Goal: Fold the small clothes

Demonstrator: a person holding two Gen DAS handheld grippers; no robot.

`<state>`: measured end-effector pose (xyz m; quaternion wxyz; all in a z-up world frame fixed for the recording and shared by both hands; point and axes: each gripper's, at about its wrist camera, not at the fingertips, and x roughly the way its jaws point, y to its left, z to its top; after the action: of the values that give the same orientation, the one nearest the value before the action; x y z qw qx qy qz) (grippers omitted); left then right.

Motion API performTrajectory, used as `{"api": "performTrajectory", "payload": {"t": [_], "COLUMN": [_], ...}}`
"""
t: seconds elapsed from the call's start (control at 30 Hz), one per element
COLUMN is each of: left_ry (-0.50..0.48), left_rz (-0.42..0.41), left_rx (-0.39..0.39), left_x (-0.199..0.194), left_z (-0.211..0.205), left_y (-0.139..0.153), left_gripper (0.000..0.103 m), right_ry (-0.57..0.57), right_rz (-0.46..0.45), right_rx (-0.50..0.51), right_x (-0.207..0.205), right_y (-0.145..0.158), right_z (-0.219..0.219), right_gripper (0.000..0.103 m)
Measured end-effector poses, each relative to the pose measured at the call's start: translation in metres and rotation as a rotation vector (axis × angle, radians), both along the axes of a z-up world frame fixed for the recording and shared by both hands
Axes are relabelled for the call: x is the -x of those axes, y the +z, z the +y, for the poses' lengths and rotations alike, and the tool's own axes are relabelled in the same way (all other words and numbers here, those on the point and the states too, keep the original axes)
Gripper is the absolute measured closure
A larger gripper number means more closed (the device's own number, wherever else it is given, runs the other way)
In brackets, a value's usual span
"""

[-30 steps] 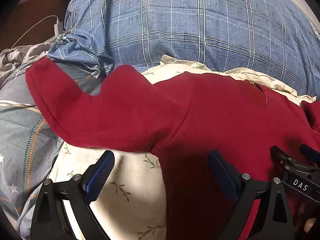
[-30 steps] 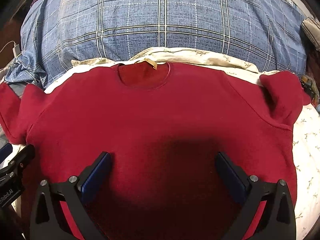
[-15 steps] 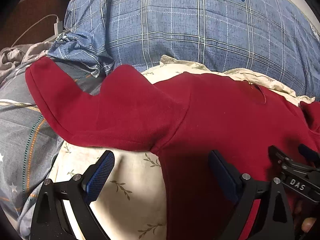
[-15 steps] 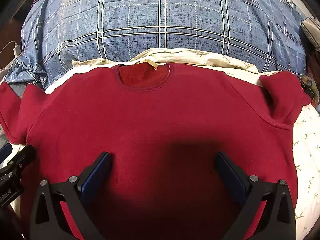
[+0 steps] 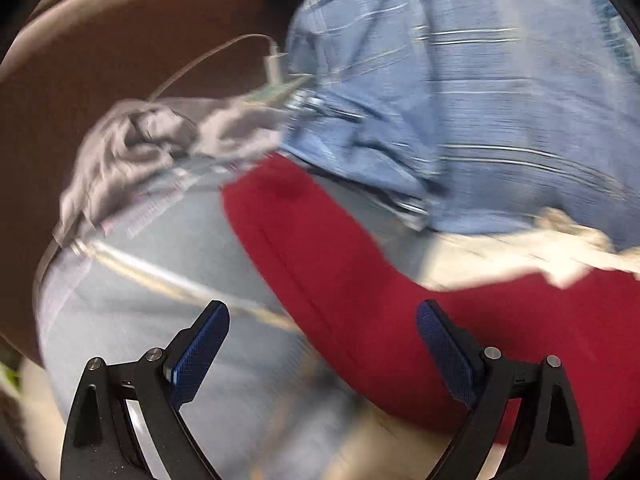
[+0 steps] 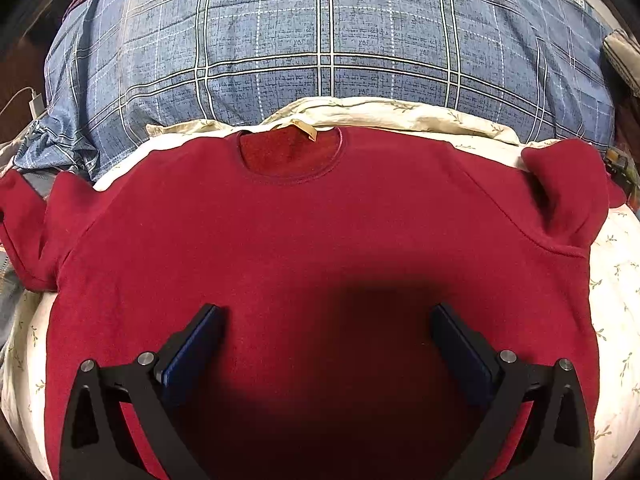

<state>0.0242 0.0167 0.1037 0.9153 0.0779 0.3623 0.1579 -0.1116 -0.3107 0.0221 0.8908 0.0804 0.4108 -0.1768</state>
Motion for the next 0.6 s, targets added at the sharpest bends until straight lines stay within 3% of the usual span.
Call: {"api": "performTrajectory", "payload": {"t": [0.07, 0.23, 0.3, 0.47, 0.5, 0.53, 0.57, 0.6], "left_ry": [0.025, 0.117, 0.149, 0.171, 0.171, 0.173, 0.170, 0.145], "left_rz": [0.028, 0.123, 0.071, 0.051, 0.042, 0.038, 0.033, 0.040], "left_rx": [-0.011, -0.002, -0.028, -0.045, -0.069, -0.099, -0.117, -0.076], "left_x": [-0.019, -0.060, -0.061, -0.082, -0.085, -0.087, -0.087, -0.088], "left_z": [0.005, 0.019, 0.019, 0.020, 0.020, 0.018, 0.019, 0.021], "left_y": [-0.006, -0.033, -0.033, -0.034, -0.035, -0.037, -0.036, -0.033], "left_gripper": [0.009, 0.024, 0.023, 0.026, 0.038, 0.059, 0.074, 0.096], "right_ry": [0.000, 0.002, 0.002, 0.003, 0.004, 0.004, 0.004, 0.003], "right_rz": [0.000, -0.007, -0.006, -0.004, -0.005, -0.006, -0.005, -0.005], "right_rx": [-0.001, -0.011, -0.010, -0.009, -0.011, -0.012, -0.011, -0.011], "right_x": [0.000, 0.001, 0.001, 0.000, 0.000, 0.000, 0.000, 0.000], "right_y": [0.000, 0.001, 0.001, 0.002, 0.001, 0.001, 0.001, 0.001], "right_z": [0.000, -0.002, -0.001, -0.001, -0.001, -0.001, -0.001, -0.001], "right_gripper": [0.000, 0.000, 0.000, 0.000, 0.000, 0.000, 0.000, 0.000]}}
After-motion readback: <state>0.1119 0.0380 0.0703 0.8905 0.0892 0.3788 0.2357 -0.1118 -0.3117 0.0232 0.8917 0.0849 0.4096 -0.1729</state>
